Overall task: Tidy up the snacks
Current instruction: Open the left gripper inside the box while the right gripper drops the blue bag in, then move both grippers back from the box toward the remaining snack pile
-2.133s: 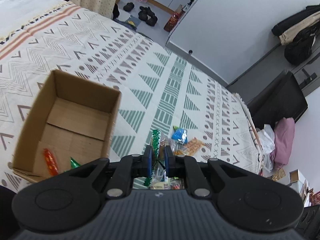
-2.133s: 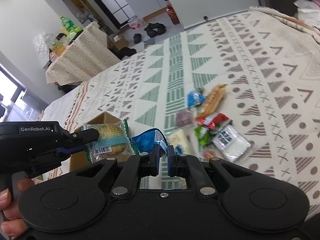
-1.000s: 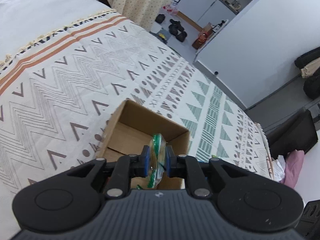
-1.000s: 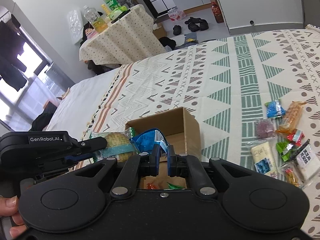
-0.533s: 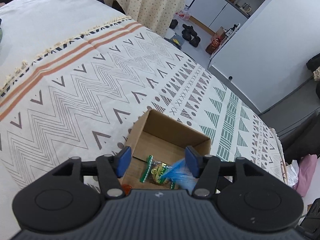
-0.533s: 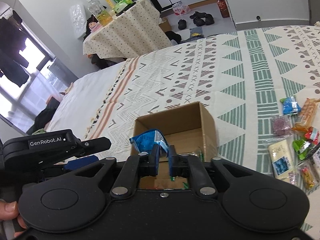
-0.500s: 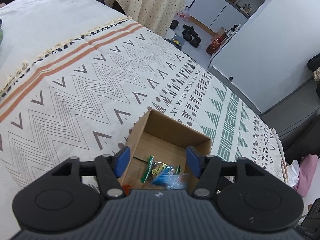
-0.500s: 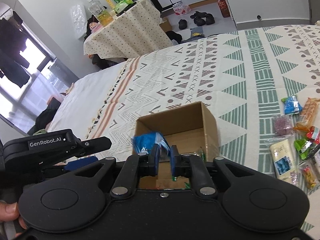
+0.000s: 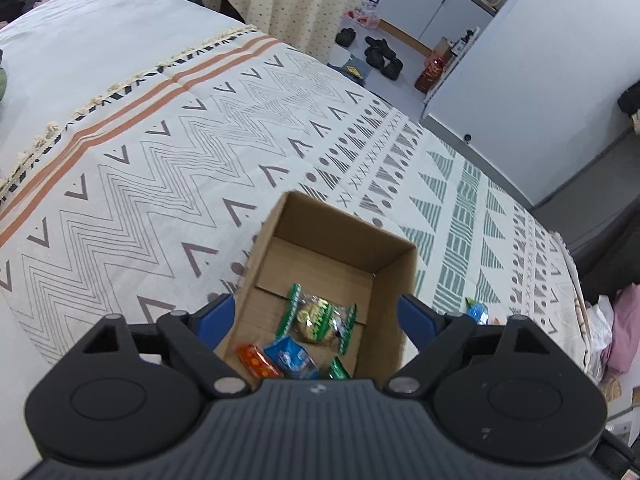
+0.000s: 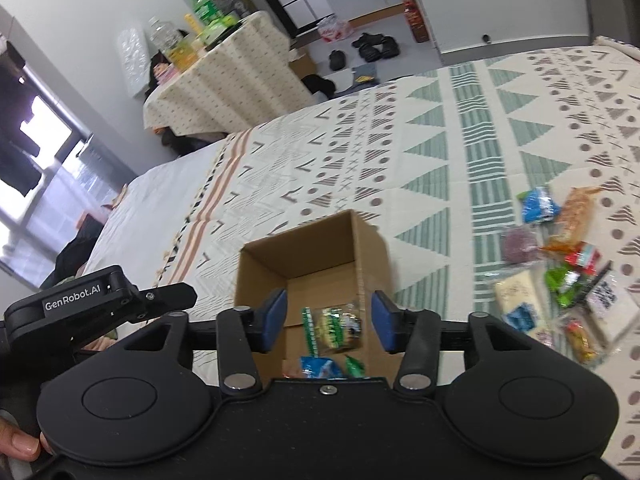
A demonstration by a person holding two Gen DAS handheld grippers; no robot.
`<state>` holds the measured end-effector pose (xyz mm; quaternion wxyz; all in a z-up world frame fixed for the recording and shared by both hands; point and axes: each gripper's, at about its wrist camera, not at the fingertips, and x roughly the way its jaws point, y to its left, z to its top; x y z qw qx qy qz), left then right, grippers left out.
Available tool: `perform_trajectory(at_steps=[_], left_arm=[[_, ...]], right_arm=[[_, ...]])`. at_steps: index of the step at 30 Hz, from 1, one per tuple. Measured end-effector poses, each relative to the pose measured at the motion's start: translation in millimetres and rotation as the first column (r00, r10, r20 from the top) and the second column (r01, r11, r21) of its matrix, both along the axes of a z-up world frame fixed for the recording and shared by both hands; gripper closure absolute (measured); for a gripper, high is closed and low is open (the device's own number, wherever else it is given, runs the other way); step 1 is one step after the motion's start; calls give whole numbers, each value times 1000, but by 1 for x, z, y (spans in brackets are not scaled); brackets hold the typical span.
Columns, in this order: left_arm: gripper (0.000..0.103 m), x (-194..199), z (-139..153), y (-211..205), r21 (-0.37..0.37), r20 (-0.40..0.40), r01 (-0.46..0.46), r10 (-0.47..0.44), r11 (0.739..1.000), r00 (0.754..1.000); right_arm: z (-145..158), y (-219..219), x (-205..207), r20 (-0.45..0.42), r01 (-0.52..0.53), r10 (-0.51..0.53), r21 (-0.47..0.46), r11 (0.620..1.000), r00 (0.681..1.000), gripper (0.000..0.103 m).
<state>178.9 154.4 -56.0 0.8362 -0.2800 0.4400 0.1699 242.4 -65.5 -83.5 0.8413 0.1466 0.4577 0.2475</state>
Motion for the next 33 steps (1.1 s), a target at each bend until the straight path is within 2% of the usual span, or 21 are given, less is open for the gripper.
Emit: perform_trajectory(at_steps=[7, 11, 16, 21, 23, 25, 33], left_arm=[[10, 1, 4, -30, 18, 3, 57, -57, 998, 998], [6, 4, 5, -49, 29, -26, 89, -89, 996, 996], [6, 6, 3, -68, 22, -33, 121, -120, 992, 992], [6, 8, 3, -87, 11, -36, 142, -141, 990, 989], [5, 9, 3, -94, -11, -29, 146, -146, 989, 989], [1, 11, 2, -102, -27, -30, 152, -152, 988, 988], [0, 17, 1, -132, -17, -26, 178, -179, 984, 984]], right_arm=[[2, -32, -6, 15, 60, -59, -12, 998, 998, 32], [1, -50, -9, 15, 89, -89, -11, 996, 996, 26], [1, -74, -13, 23, 140, -139, -5, 990, 990, 8], [-2, -98, -16, 26, 168, -168, 1, 986, 985, 0], [-4, -108, -16, 24, 181, -181, 1, 983, 983, 0], [-5, -116, -17, 17, 194, -194, 6, 981, 981, 0], [-8, -149, -20, 17, 230, -230, 5, 973, 973, 0]])
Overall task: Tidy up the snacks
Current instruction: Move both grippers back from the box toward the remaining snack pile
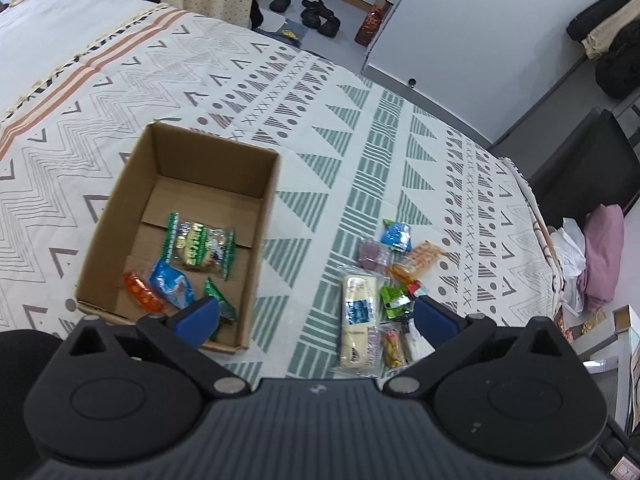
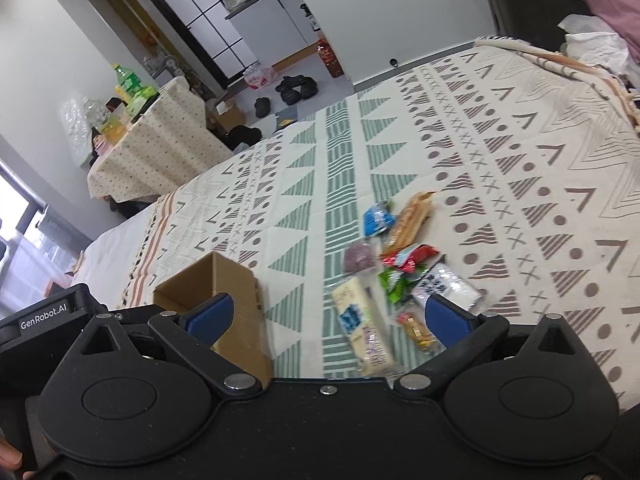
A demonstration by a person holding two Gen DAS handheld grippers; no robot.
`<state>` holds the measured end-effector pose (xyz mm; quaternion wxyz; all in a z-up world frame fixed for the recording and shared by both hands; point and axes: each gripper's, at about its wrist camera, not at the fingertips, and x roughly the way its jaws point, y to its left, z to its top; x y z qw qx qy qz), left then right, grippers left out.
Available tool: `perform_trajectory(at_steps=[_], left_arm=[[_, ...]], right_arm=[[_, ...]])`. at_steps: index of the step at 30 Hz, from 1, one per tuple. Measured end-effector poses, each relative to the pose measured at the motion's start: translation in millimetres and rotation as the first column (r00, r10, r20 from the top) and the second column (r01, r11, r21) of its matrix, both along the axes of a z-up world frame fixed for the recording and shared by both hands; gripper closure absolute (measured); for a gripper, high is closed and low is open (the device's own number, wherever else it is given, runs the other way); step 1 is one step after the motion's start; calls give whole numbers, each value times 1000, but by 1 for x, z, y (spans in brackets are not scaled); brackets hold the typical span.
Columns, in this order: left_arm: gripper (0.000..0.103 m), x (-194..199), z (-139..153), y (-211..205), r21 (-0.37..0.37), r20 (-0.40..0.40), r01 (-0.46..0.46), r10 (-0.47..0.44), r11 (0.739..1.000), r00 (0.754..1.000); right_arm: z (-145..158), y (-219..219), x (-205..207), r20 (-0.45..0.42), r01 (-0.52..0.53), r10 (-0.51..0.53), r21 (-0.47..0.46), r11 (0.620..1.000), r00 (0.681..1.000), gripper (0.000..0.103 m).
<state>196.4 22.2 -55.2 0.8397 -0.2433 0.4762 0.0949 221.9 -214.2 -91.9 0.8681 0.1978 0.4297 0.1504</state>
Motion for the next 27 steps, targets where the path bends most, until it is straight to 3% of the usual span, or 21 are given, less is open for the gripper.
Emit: perform_trajectory(at_steps=[20, 27], left_arm=[[0, 12, -20, -62, -21, -18, 32, -33, 999, 999], [0, 21, -37, -79, 21, -32, 32, -32, 999, 999]], right_arm=[[-21, -65, 0, 5, 32, -32, -25, 999, 999, 0], [-33, -76, 5, 4, 4, -4, -60, 998, 1000, 0]])
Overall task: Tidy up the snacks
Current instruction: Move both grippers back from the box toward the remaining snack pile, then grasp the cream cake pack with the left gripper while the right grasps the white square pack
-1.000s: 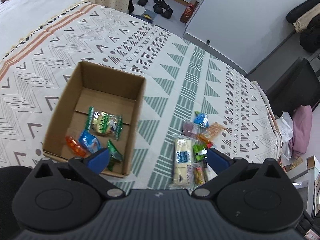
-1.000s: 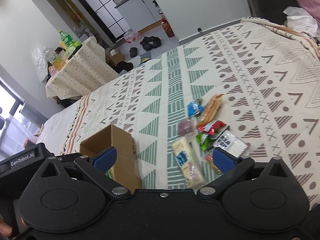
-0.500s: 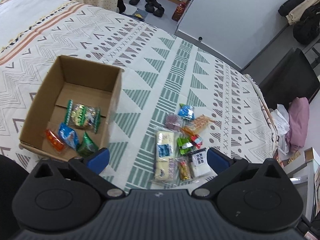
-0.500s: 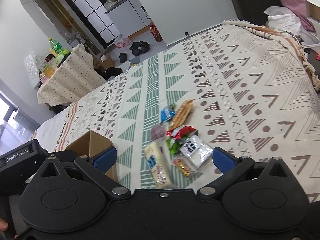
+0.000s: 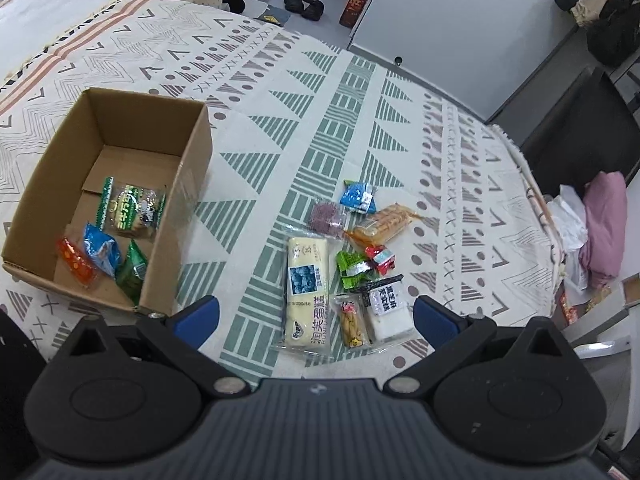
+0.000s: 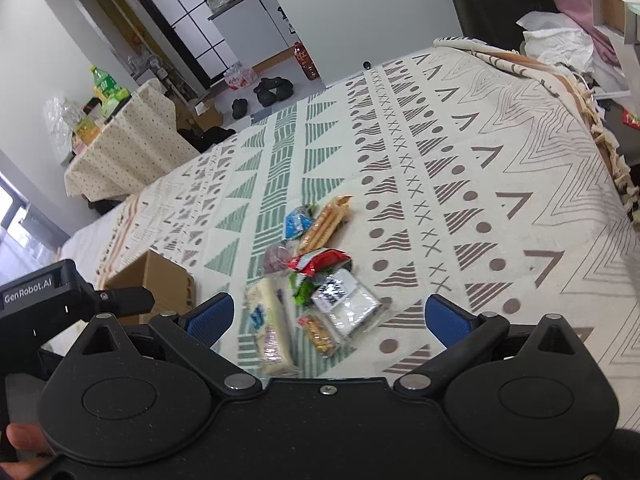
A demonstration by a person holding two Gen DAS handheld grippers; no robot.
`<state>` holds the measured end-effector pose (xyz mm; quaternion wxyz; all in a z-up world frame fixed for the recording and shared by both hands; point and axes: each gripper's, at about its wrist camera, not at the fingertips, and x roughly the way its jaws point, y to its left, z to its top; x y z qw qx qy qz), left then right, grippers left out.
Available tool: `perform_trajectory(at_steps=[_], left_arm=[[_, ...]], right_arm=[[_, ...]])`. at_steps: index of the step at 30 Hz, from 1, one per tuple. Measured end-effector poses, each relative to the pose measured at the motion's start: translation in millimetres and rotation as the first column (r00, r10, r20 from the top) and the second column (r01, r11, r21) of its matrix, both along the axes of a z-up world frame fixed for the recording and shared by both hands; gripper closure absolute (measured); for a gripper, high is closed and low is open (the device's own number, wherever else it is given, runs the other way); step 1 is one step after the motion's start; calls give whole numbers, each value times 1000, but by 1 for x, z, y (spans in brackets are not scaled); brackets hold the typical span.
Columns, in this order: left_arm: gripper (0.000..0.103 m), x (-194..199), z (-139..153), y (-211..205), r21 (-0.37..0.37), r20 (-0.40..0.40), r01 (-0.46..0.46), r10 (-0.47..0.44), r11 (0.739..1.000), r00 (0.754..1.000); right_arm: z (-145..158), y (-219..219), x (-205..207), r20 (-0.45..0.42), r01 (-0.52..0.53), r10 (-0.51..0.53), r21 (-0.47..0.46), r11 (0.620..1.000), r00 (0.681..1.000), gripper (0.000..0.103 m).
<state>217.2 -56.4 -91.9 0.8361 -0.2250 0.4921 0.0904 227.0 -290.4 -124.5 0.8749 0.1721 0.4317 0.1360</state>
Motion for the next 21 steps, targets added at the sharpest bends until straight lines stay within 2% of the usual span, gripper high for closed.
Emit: perform_trajectory(at_steps=[8, 12, 15, 21], left_arm=[[3, 17, -36, -13, 6, -61, -5, 5, 1000, 998], [5, 24, -55, -17, 10, -96, -26, 27, 1000, 995], [11, 30, -70, -15, -2, -130, -49, 48, 999, 990], [27, 44, -95, -14, -2, -187, -74, 72, 997, 980]], right_arm=[[-19, -4, 15, -19, -41, 40, -68, 997, 999, 1], [-31, 0, 26, -38, -73, 70, -98, 992, 997, 4], [-39, 3, 35, -49, -99, 94, -125, 987, 994, 4], [-58, 9, 54, -84, -145, 137, -109, 983, 987, 5]])
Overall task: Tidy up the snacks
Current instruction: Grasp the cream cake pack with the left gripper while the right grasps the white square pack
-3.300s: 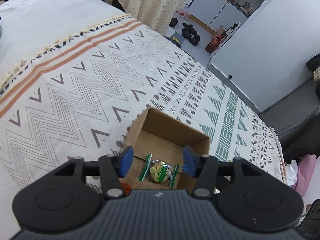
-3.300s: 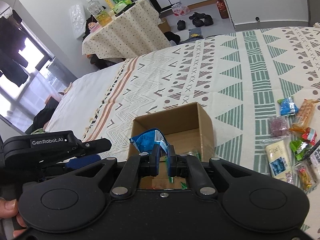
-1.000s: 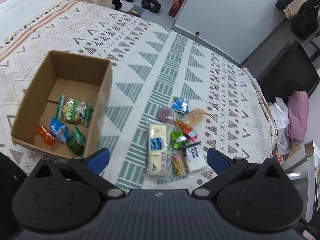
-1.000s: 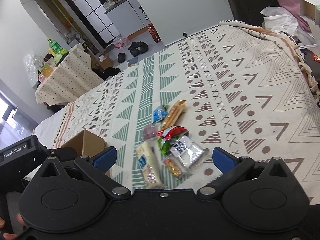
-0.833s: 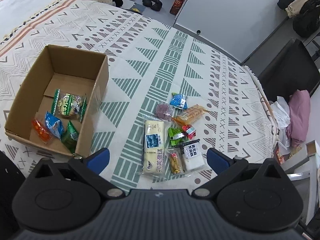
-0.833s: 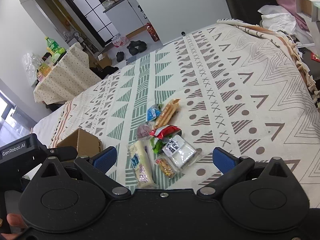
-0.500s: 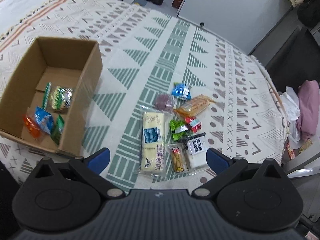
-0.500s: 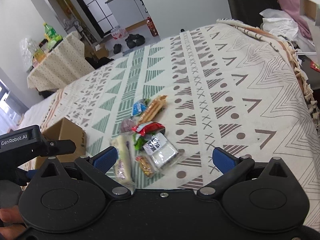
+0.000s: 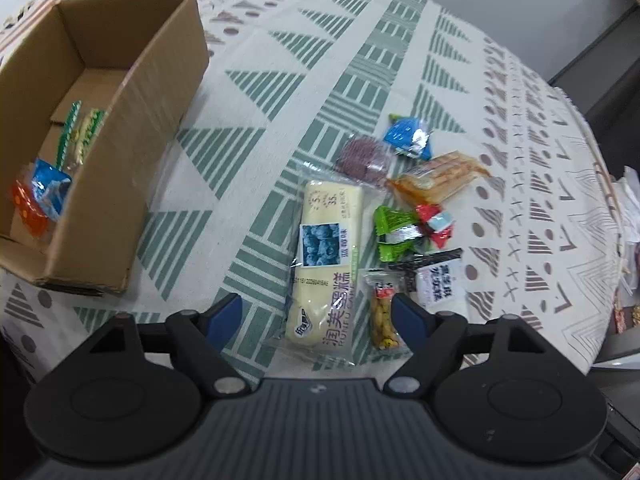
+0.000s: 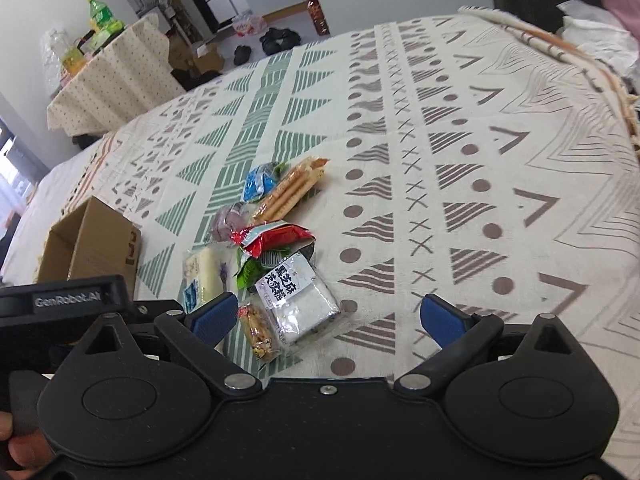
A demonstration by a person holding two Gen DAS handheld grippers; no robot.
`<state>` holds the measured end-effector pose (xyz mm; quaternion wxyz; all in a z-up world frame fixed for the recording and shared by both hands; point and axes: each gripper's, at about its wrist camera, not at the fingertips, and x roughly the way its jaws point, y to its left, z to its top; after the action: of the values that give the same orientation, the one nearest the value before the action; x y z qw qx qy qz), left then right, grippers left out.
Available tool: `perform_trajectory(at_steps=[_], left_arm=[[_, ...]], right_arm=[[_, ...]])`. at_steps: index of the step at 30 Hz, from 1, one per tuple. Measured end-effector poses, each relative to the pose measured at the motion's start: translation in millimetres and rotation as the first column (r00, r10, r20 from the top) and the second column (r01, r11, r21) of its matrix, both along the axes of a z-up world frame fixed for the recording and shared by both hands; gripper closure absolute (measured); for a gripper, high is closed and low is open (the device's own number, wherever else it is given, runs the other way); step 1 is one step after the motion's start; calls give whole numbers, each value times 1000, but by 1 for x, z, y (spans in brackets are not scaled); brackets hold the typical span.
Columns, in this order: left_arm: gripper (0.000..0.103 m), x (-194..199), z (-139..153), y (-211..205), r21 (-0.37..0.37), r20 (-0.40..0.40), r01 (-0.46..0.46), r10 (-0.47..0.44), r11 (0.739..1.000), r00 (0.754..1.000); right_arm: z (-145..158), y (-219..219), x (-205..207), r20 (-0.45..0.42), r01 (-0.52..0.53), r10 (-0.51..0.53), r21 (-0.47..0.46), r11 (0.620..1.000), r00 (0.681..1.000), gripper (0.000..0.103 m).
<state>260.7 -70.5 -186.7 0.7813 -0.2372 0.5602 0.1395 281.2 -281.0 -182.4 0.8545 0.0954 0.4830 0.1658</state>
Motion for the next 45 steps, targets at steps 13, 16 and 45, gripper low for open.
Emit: perform_trajectory(at_steps=[13, 16, 45], left_arm=[[58, 18, -43, 2, -8, -117, -32, 31, 999, 993], [63, 18, -45, 6, -5, -122, -40, 39, 999, 992], [71, -6, 20, 28, -7, -1, -25, 25, 1000, 1000]], right_arm=[[-34, 29, 26, -50, -123, 119, -83, 989, 992, 5], [-37, 40, 26, -52, -159, 154, -113, 981, 987, 5], [-27, 45, 16, -90, -85, 74, -126, 988, 993, 57]])
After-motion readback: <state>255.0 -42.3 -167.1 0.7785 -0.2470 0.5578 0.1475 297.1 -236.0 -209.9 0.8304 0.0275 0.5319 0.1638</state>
